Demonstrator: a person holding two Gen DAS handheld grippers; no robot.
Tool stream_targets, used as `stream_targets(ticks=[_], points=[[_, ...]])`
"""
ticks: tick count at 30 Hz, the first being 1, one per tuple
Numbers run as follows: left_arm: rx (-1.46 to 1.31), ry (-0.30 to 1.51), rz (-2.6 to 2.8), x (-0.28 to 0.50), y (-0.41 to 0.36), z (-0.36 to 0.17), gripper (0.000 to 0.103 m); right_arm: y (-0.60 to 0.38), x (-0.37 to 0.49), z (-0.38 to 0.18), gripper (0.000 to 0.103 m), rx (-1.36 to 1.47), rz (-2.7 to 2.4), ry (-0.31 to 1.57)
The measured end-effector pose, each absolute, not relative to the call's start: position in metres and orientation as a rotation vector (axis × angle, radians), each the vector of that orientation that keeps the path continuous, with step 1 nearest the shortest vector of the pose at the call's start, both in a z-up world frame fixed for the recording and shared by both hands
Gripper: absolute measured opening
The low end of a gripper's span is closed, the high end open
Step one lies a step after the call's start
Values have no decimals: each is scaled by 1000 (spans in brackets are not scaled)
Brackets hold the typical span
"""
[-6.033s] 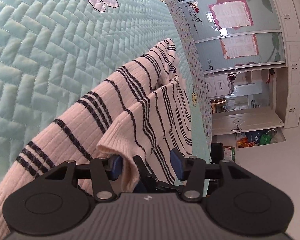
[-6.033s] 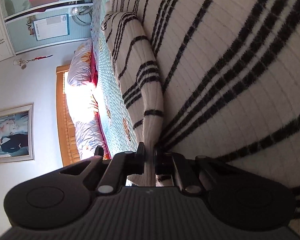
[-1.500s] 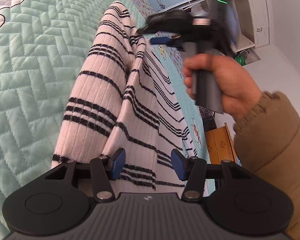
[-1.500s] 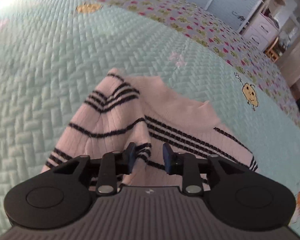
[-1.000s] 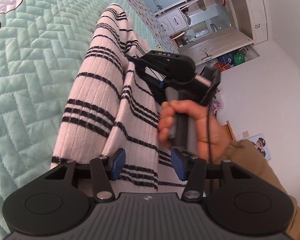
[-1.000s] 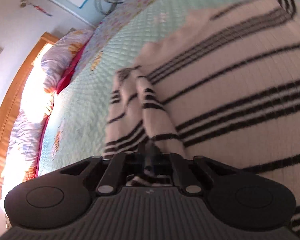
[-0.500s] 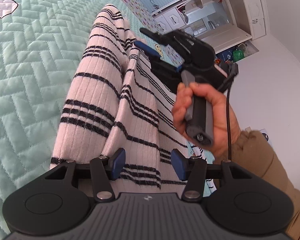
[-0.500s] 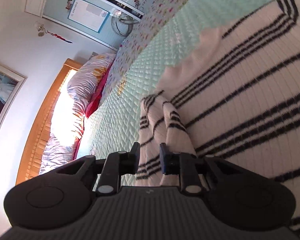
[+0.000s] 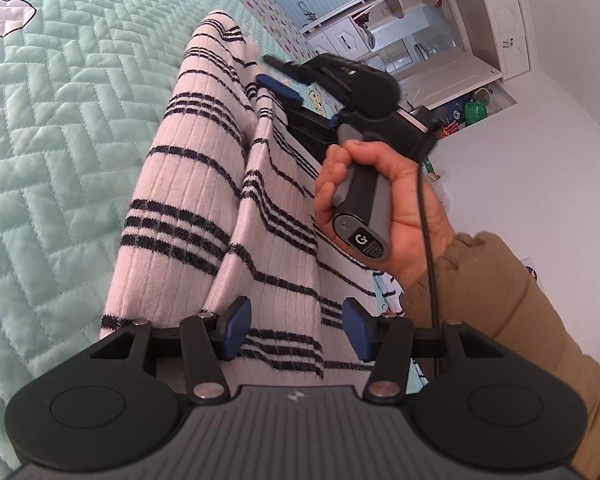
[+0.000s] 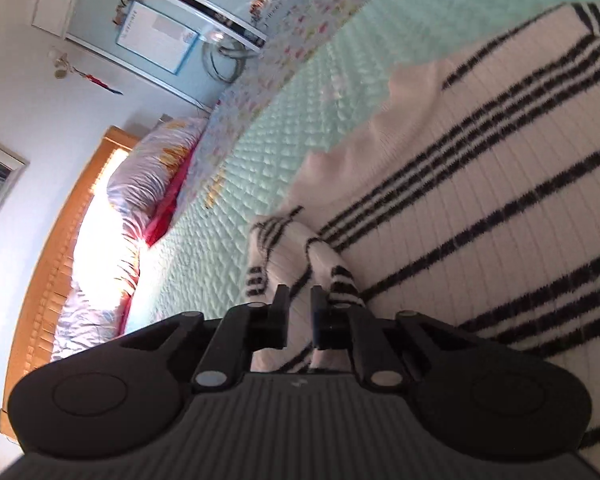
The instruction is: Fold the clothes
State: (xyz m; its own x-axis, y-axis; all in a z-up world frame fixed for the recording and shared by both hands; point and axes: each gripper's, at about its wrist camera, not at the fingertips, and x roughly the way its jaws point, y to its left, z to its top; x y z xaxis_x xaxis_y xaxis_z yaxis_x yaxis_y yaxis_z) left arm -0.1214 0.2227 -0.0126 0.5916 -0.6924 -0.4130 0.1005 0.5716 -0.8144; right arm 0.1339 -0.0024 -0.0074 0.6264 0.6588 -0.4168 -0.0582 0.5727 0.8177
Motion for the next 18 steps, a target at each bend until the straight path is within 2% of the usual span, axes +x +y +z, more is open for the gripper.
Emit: stream_targets(ticks=[1,5,11,14,15,16,18], points=[[-838,810,-529,-122,223,-13,54,-4,131,-7,25,892,479,775],[-839,806,-527,-122,222,-13,54,7,137,-8,24,742,445,869],[-879,813,-537,-121,230,-16,53,23,117,20,27,672,598,825],[-899,825,-525,-121,234,-19,47,31,106,3,27,715,657,917],[-905,829,-521,-121,236,-20,44,36,106,-9,21,677,632,976],[-910,830,-519,-122,237,-21,43,41,106,-20,0,651,634,990],[-920,831,-517,-123,240,-22,41,35,108,-22,0,715,636,980]])
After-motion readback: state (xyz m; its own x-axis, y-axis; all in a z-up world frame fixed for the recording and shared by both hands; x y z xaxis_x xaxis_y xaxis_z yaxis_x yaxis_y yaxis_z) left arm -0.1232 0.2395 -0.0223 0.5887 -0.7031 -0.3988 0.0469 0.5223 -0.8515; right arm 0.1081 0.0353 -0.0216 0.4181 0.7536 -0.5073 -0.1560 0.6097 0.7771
